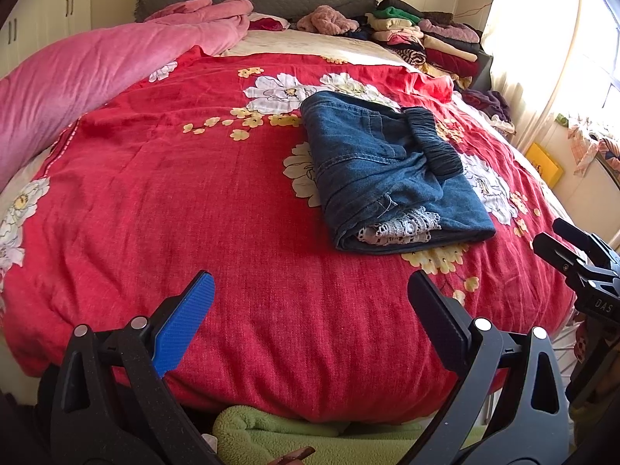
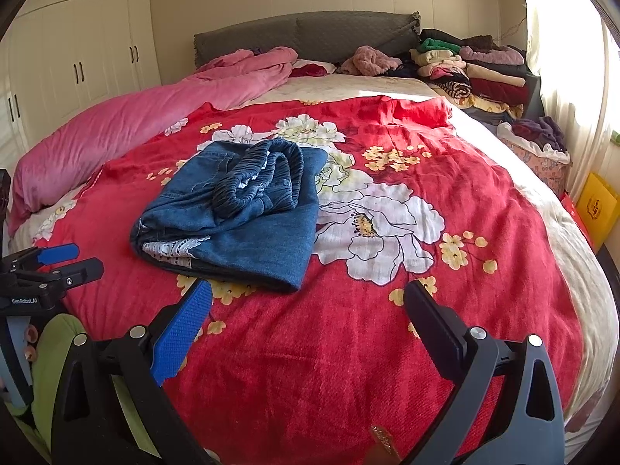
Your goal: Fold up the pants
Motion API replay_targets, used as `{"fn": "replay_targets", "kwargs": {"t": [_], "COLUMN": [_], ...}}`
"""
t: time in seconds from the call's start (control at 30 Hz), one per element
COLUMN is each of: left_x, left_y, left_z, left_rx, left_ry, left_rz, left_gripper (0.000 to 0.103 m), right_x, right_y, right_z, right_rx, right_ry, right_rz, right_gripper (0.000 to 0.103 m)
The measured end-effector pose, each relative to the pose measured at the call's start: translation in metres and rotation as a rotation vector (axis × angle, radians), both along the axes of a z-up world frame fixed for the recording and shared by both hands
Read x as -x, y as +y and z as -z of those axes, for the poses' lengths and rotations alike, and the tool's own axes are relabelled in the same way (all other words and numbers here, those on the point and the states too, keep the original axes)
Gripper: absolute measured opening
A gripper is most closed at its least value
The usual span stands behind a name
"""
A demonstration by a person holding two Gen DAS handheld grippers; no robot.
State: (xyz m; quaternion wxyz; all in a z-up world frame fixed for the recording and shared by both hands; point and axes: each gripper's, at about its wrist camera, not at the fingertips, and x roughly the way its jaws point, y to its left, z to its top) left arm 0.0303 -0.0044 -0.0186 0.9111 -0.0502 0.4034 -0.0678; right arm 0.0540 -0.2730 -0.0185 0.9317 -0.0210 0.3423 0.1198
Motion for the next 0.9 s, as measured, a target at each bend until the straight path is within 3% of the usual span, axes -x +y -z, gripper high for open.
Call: {"fn": "replay_targets", "kwargs": {"t": [0.9], "left_x": [0.003], "left_y": [0.0008], "left_z": [-0.0045], "left_rx": [-0.015], "left_ry": [-0.009], "left_rz": [-0.014], "left_gripper": [0.094], "right_x": [-0.0001], "right_y": [0.0033], "right_z": [0.0014], "right_rx": [0.011], "right_ry": [0.003], "right_rz": [0.006], "right_gripper": [0.099]}}
